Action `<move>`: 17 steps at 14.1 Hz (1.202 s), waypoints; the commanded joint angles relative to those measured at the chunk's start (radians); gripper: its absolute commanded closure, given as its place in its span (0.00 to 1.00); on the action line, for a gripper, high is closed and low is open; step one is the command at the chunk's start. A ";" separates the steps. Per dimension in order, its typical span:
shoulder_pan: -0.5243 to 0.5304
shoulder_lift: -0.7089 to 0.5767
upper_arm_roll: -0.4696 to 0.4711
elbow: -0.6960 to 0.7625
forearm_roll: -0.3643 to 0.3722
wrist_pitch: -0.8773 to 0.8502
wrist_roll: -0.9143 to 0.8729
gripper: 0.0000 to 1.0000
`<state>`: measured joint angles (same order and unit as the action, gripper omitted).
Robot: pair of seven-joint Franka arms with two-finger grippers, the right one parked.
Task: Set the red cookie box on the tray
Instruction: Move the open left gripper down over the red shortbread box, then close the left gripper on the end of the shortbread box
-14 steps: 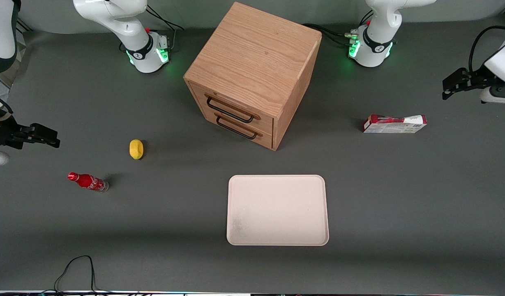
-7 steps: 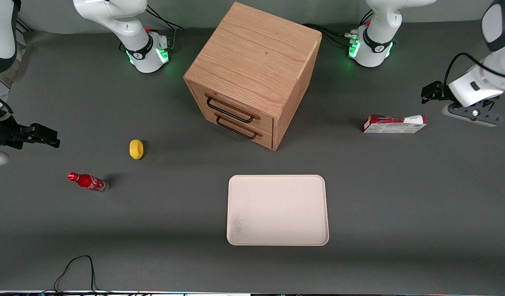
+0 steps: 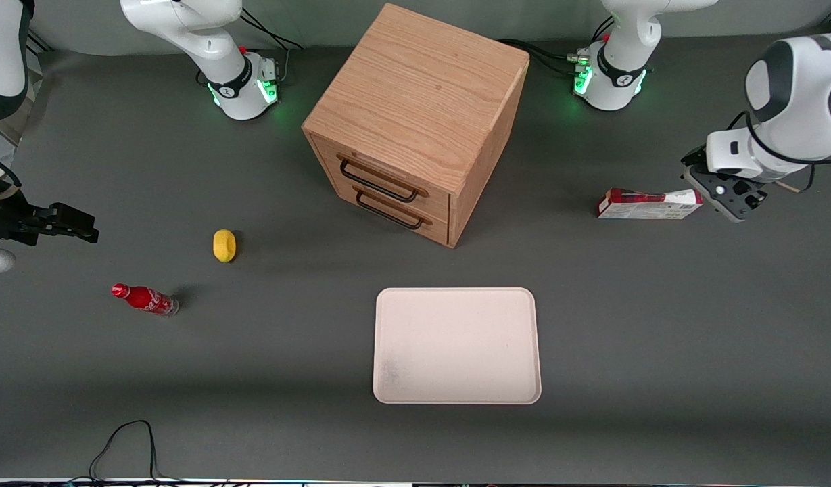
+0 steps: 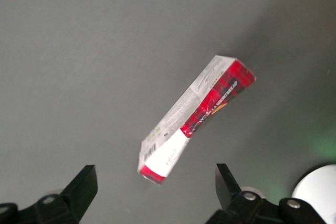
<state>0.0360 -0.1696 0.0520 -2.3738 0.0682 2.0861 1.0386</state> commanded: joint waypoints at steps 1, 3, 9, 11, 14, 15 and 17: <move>0.016 -0.012 0.025 -0.108 0.009 0.144 0.269 0.00; 0.019 -0.004 0.025 -0.151 0.004 0.175 0.366 0.00; 0.022 0.045 0.023 -0.309 -0.004 0.365 0.497 0.01; 0.015 0.087 0.023 -0.309 -0.004 0.420 0.514 0.02; -0.001 0.128 0.019 -0.309 -0.005 0.480 0.514 0.14; -0.002 0.128 0.017 -0.309 -0.005 0.482 0.514 0.33; -0.005 0.131 0.015 -0.309 -0.005 0.488 0.514 1.00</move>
<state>0.0444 -0.0362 0.0641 -2.6801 0.0678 2.5599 1.5339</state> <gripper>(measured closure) 0.203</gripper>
